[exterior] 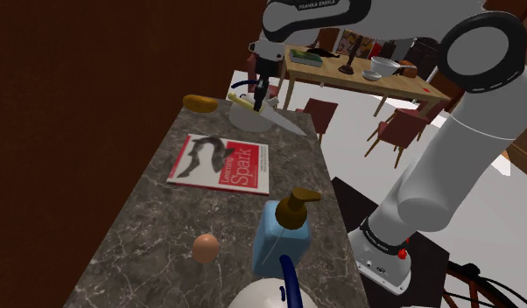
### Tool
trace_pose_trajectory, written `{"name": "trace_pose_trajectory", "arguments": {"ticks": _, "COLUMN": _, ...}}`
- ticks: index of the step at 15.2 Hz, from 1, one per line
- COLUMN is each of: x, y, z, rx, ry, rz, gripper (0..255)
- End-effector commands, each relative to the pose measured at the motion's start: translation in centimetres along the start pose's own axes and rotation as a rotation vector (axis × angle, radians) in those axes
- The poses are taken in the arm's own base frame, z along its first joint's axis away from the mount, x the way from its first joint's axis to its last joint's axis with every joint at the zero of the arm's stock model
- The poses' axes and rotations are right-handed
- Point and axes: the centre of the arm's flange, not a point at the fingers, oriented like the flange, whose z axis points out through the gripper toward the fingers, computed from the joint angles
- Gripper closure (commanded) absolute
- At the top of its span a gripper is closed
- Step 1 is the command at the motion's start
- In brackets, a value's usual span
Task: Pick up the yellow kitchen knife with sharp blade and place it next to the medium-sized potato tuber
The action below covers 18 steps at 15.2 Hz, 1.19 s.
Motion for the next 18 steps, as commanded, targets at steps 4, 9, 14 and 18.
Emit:
{"name": "trace_pose_trajectory", "arguments": {"ticks": 4, "x": -0.1, "y": 0.8, "z": 2.5, "rx": 0.000, "ry": 0.000, "rz": -0.001, "gripper": 255}}
{"name": "trace_pose_trajectory", "arguments": {"ticks": 9, "x": -0.1, "y": 1.3, "z": 5.1, "rx": 0.000, "ry": 0.000, "rz": -0.001, "gripper": 255}}
{"name": "trace_pose_trajectory", "arguments": {"ticks": 14, "x": -0.2, "y": 1.9, "z": 7.7, "rx": 0.000, "ry": 0.000, "rz": -0.001, "gripper": 255}}
{"name": "trace_pose_trajectory", "arguments": {"ticks": 18, "x": -0.2, "y": 2.3, "z": 9.8, "rx": 0.000, "ry": 0.000, "rz": -0.001, "gripper": 255}}
